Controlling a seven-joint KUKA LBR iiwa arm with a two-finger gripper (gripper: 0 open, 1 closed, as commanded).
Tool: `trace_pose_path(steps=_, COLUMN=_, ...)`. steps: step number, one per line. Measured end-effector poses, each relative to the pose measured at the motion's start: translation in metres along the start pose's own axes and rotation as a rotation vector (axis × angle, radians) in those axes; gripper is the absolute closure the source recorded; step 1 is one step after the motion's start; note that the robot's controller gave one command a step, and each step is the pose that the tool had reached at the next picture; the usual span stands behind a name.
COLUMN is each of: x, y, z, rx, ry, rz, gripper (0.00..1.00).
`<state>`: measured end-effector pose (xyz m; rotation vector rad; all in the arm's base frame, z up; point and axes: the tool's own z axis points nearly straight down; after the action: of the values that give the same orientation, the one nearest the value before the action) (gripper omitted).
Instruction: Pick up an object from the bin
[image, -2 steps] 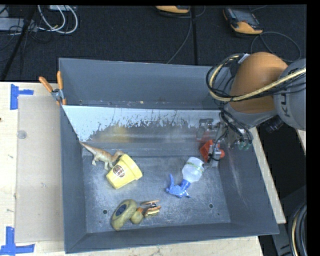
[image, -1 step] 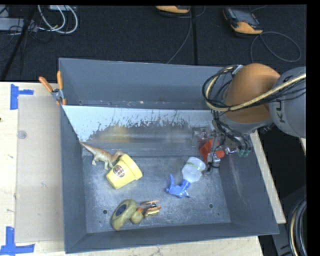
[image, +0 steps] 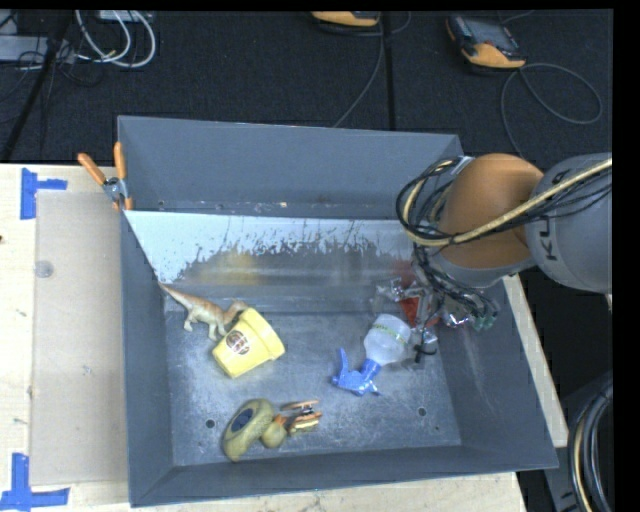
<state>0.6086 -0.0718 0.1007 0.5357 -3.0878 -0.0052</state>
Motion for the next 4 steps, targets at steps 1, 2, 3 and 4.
trace_pose_path(steps=1, x=0.007, y=-0.003, z=-0.023, rx=0.006, ry=-0.012, rz=-0.191, gripper=0.0)
trace_pose_path(steps=2, x=-0.012, y=0.003, z=0.017, rx=0.004, ry=-0.007, rz=-0.227, gripper=0.0)
trace_pose_path(steps=3, x=-0.015, y=0.001, z=0.035, rx=0.007, ry=-0.01, rz=-0.565, gripper=1.0)
trace_pose_path(steps=4, x=-0.015, y=0.0, z=0.032, rx=0.008, ry=-0.012, rz=-0.586, gripper=1.0)
